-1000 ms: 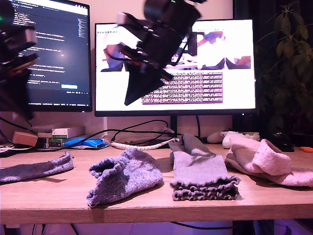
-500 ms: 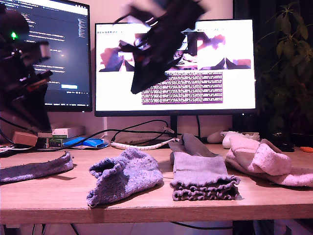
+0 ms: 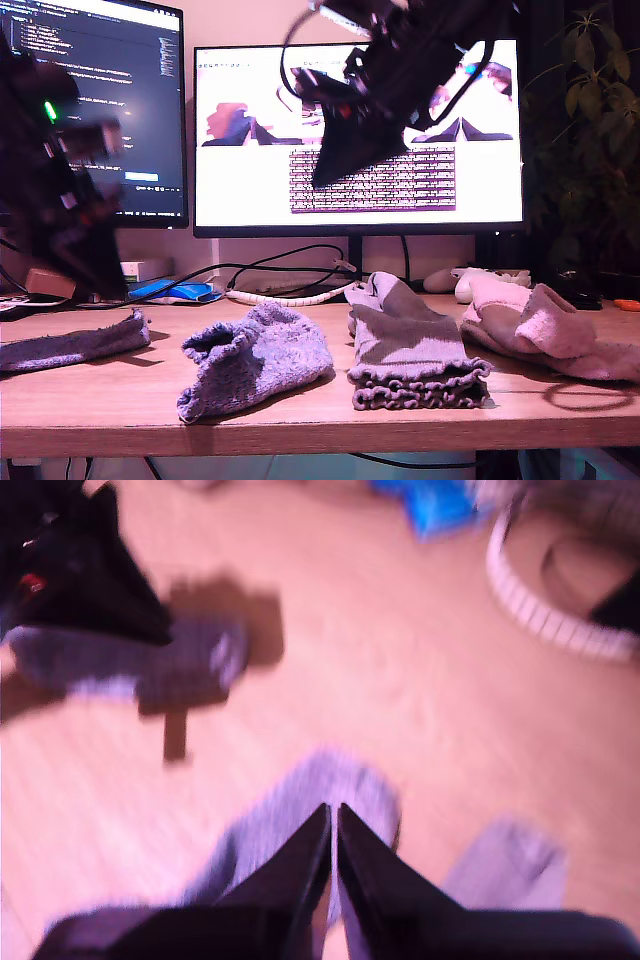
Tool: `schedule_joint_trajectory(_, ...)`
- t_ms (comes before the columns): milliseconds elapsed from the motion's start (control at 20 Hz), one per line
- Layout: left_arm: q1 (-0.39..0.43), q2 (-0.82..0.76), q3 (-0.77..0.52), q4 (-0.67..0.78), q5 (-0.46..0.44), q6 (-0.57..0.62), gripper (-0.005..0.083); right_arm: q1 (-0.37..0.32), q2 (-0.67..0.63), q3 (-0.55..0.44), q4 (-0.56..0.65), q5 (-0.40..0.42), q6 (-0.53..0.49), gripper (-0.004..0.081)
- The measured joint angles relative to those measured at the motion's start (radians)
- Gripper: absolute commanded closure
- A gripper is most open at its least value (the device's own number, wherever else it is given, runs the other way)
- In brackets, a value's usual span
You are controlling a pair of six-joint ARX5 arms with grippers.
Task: Pair up the socks based on colour and pattern, by placing them on top of one another
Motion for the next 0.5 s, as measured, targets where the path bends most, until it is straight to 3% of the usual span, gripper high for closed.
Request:
schedule_joint_trajectory(350, -0.006, 0.048, 0.0, 0.043, -0.002, 0.0, 0.0332, -0.014, 0.0, 0.0, 0.009, -0.024, 0.002, 0.0781)
schedule_joint_trajectory(500, -0.007, 0.108, 0.002, 0.06, -0.019, -0.001, 0.0399, -0.021, 0.0, 0.0, 0.013, -0.027, 0.003, 0.0781)
